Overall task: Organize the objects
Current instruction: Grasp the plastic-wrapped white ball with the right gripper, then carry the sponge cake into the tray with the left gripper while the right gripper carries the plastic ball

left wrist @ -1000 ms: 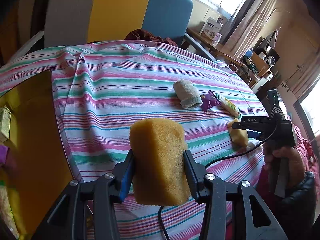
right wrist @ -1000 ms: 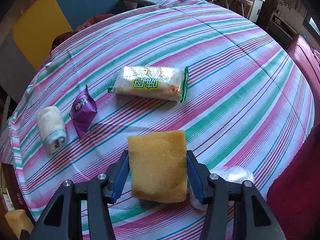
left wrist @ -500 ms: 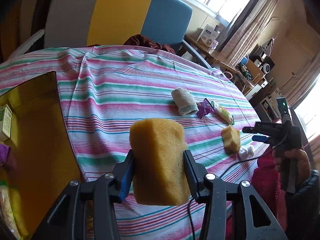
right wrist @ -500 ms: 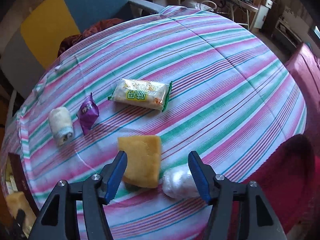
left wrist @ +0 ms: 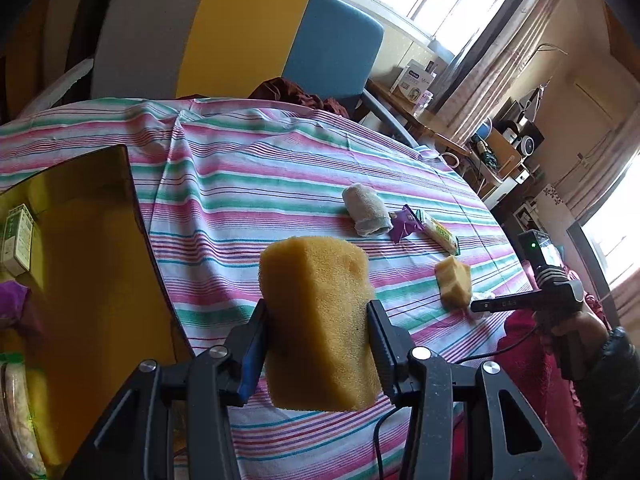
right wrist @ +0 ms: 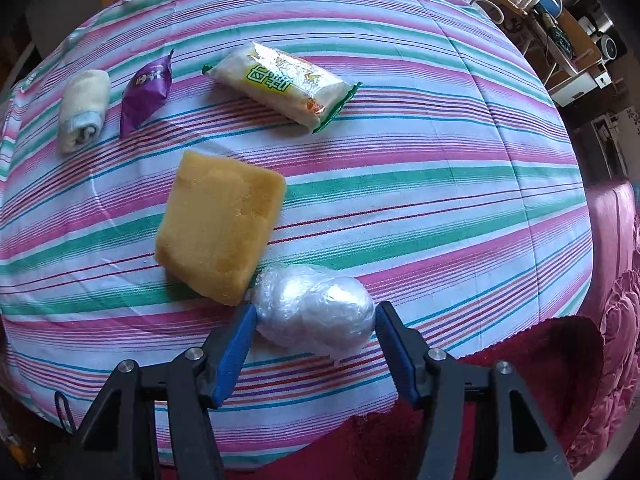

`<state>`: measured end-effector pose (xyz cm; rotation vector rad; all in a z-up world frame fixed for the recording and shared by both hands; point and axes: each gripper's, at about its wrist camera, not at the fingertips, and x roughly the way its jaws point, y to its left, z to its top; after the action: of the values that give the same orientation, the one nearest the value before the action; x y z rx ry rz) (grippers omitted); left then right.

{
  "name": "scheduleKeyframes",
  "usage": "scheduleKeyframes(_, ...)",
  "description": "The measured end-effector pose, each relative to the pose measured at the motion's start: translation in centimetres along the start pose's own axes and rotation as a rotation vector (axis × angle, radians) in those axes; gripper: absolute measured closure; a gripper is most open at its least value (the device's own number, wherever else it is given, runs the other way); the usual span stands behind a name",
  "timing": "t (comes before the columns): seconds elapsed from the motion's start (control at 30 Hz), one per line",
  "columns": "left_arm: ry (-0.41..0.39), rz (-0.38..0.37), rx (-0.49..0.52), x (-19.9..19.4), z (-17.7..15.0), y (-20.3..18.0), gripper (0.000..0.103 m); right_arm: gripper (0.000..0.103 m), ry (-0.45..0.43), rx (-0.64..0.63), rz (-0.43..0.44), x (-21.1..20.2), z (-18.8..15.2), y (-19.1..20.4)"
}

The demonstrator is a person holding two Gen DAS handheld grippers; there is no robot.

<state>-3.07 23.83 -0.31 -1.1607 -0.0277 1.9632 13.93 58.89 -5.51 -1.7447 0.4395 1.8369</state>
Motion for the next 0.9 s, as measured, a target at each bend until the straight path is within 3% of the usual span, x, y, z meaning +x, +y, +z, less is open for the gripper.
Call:
scheduleKeyframes(0.1,-0.001,0.001,-0.010,-0.2,0.0,0.3,0.055,0.058,-0.035,-0.005,-0.029,-1.2,-0.8,0.0)
scheduleKeyframes(0.33,-0.011,-0.001,-0.003,-0.9,-0.1,0.6,0.055,0.060,-0.186,0.011,-0.071,-6.4,-2.8,-0.2)
scheduleKeyframes(0.43,-0.017,0.004,-0.013,-1.5,-0.2,1.2,0.055,0.060,-0.289,-0.006,0.006,-9.2,-3.2,1.0)
scheduleKeyframes(0.6,-0.042,0.027,-0.044,-3.2,-0.1,2.9,0.055,0.060,-0.395,-0.106,0.210,-11.0,-1.5,8.1)
scheduleKeyframes(0.73,-0.072,0.071,-0.085,-5.2,-0.2,5.3,0.055,0.060,-0.381,-0.178,0.359,-9.0,-0.3,14.4)
scheduleKeyframes(0.9,-0.122,0.183,-0.139,-8.5,0.0,9.9,0.055,0.060,-0.334,-0.227,0.440,-5.0,0.7,20.0)
